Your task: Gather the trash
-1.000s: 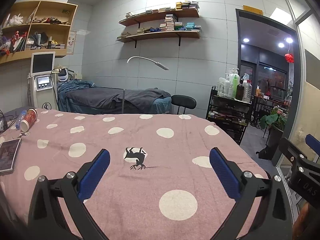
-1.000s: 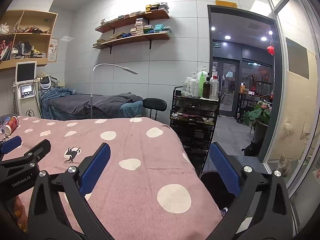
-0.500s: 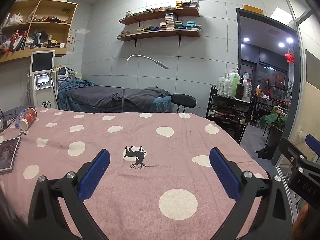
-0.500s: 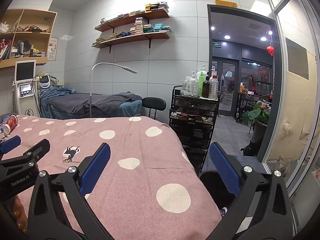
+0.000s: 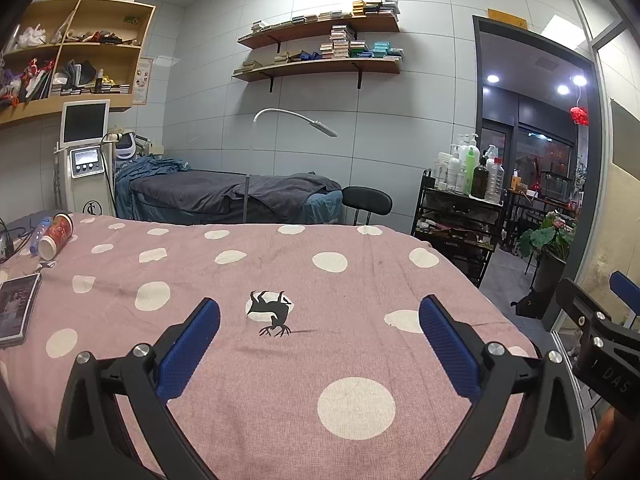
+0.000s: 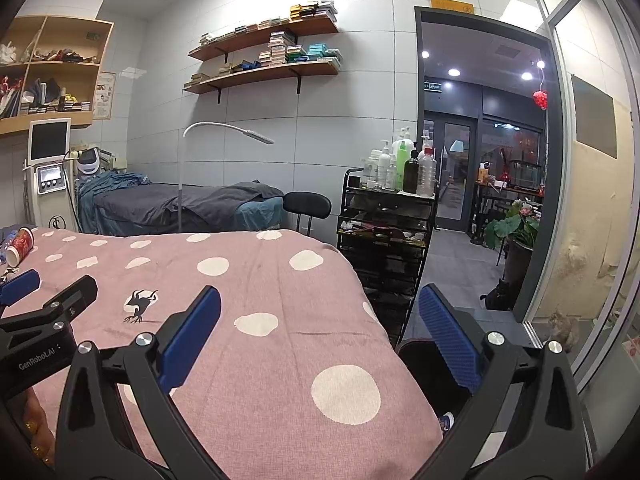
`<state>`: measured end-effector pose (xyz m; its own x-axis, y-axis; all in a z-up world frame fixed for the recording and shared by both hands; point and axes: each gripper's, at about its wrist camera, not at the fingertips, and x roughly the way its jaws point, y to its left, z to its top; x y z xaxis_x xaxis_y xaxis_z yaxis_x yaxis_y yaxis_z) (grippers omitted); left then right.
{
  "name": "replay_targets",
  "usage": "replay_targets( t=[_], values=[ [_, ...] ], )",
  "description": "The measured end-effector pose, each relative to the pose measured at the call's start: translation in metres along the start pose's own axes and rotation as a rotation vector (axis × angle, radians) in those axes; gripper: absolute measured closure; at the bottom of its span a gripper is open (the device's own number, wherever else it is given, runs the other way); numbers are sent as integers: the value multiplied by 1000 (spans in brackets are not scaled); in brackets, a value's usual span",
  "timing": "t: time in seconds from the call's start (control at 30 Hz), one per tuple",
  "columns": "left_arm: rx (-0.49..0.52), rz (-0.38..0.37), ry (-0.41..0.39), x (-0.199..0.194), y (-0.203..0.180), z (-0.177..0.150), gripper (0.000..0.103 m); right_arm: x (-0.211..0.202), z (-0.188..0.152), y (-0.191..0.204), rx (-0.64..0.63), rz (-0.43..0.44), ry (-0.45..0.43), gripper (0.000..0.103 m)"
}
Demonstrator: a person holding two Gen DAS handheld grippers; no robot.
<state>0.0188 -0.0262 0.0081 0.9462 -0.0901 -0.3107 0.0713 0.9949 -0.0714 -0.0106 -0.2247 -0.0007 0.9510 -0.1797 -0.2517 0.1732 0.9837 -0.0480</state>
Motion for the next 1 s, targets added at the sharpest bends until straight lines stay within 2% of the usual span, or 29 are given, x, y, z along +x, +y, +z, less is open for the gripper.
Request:
replay_targets(
  t=[1.0],
  values=[
    [8, -17, 16, 0, -2, -3, 5, 0, 2, -3, 2, -10, 8, 5]
  ],
)
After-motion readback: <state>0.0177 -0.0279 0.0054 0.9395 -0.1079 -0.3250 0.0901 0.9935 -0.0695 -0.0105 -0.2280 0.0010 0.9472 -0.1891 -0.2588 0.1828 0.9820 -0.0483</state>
